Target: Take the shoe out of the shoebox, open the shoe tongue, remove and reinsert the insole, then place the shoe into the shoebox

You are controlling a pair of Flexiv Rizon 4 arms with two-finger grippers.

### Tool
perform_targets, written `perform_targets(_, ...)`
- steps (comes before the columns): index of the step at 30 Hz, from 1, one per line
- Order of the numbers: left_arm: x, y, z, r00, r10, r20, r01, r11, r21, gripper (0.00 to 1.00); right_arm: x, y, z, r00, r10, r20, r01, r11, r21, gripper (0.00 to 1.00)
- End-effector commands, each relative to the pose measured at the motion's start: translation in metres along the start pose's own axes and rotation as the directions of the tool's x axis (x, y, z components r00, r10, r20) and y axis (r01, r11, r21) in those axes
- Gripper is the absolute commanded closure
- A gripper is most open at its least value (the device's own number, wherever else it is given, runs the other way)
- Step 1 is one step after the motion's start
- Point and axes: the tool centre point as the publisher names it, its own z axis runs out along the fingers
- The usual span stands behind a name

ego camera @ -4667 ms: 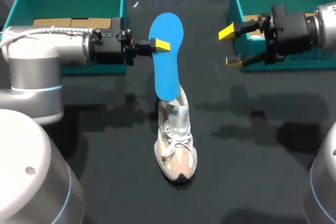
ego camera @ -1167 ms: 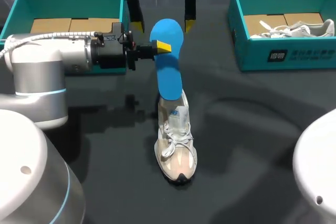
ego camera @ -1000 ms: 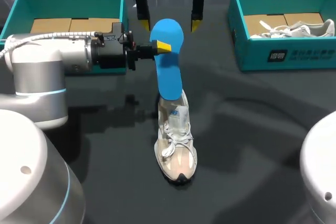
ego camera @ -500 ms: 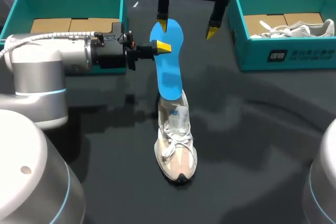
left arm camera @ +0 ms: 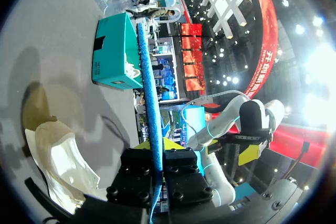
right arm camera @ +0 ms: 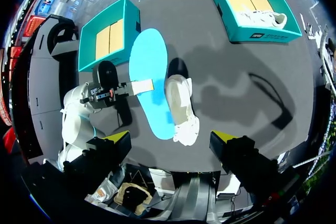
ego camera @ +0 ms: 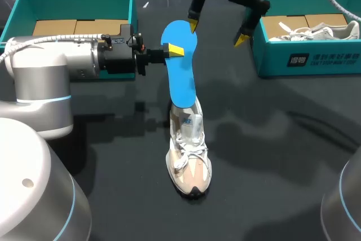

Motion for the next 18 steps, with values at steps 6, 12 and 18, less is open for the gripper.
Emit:
perform_targets(6, 0.000, 0.001, 0.000, 1.000, 0.001, 0.000, -0.001, 1.000, 0.002, 1.00, -0.022, 0.001, 0.016, 0.899, 0.029, -0.437, -0.036, 0.999, -0.007, 0.00)
perform_targets(12, 0.000, 0.001, 0.000, 1.000, 0.001, 0.000, -0.001, 1.000, 0.002, 1.00, -0.031, 0.000, 0.018, 0.849, 0.025, -0.528, -0.046, 0.999, -0.027, 0.00)
perform_targets(18, 0.000, 0.001, 0.000, 1.000, 0.001, 0.000, -0.001, 1.000, 0.002, 1.00, -0.038, 0.001, 0.024, 0.801, 0.022, -0.598, -0.048, 0.999, -0.027, 0.00)
